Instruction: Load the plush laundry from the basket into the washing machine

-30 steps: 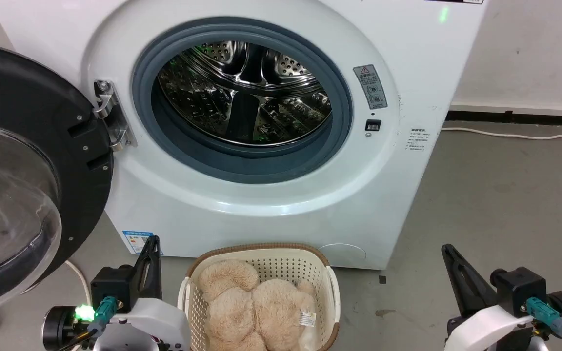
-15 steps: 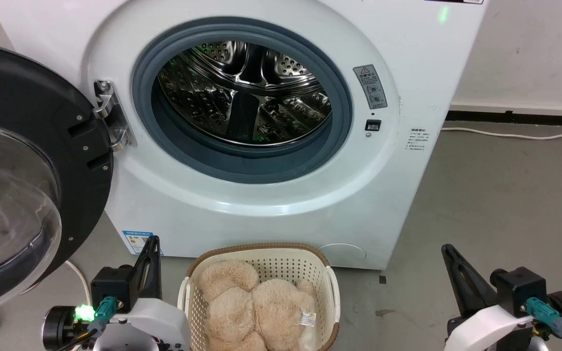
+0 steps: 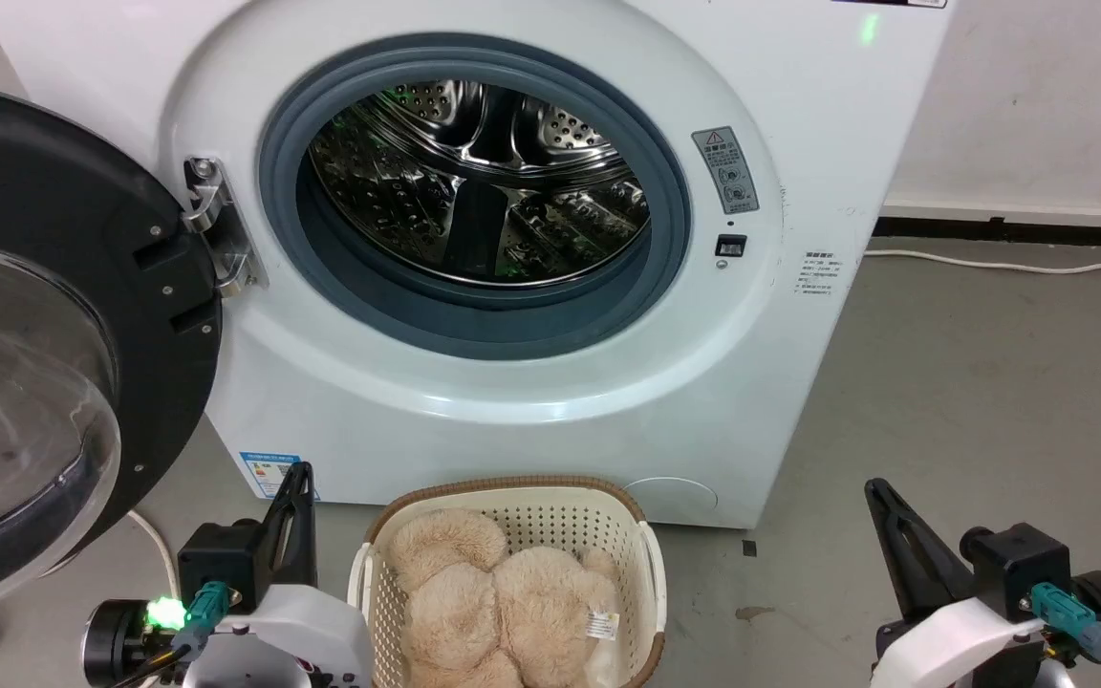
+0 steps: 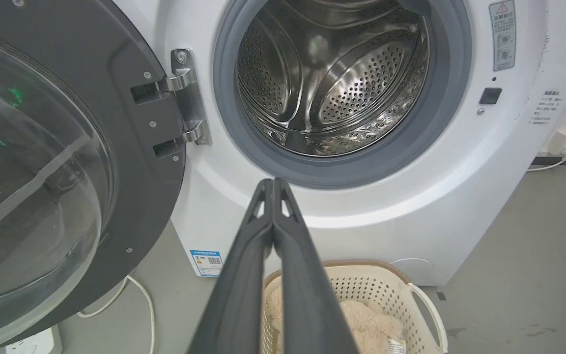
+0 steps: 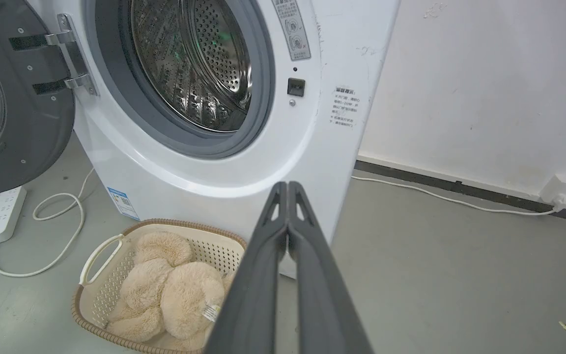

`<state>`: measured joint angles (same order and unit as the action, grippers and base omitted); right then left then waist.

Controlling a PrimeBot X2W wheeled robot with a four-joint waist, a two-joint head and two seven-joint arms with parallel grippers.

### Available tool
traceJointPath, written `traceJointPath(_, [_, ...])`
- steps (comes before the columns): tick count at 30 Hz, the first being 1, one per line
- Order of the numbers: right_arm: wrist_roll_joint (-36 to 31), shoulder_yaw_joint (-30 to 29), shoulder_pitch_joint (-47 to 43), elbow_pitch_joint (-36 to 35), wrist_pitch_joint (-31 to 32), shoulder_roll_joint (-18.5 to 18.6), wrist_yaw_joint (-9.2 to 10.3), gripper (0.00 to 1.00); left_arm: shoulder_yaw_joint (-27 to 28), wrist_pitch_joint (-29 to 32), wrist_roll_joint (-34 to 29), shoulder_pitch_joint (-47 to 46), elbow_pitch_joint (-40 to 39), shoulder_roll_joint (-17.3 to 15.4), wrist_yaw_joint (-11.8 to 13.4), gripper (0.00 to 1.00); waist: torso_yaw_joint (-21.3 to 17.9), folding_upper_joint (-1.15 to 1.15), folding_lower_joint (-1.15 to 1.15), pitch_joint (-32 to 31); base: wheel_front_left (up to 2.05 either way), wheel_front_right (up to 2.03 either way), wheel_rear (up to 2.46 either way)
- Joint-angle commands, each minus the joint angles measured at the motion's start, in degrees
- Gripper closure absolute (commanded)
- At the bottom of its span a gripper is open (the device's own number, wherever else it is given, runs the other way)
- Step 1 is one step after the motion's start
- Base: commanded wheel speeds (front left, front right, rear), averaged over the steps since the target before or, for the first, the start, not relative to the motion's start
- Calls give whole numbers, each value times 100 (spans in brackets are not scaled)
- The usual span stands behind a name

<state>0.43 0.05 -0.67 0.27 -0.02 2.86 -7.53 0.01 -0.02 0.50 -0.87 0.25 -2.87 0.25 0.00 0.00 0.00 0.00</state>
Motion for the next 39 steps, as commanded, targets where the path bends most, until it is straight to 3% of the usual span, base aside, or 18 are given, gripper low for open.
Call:
traceJointPath(1, [-43, -5, 67, -27, 2, 1, 4, 100, -1, 2, -50, 87, -25, 0, -25, 100, 0, 0, 0, 0, 0, 0, 0])
traceJointPath(15, [-43, -5, 67, -27, 2, 1, 4, 100, -1, 2, -50, 87, -25, 0, -25, 100, 0, 0, 0, 0, 0, 0, 0])
traceJointPath(16, [0, -1, 0, 0, -1, 0, 0, 0, -3, 1, 0, 0, 0, 0, 0, 0, 0, 0, 0, 0, 0, 0, 0])
traceJointPath(39, [297, -15, -95, 54, -217, 0, 0, 0, -170, -216, 308, -8, 135, 0, 21, 0, -34, 0, 0, 65, 0, 0, 0])
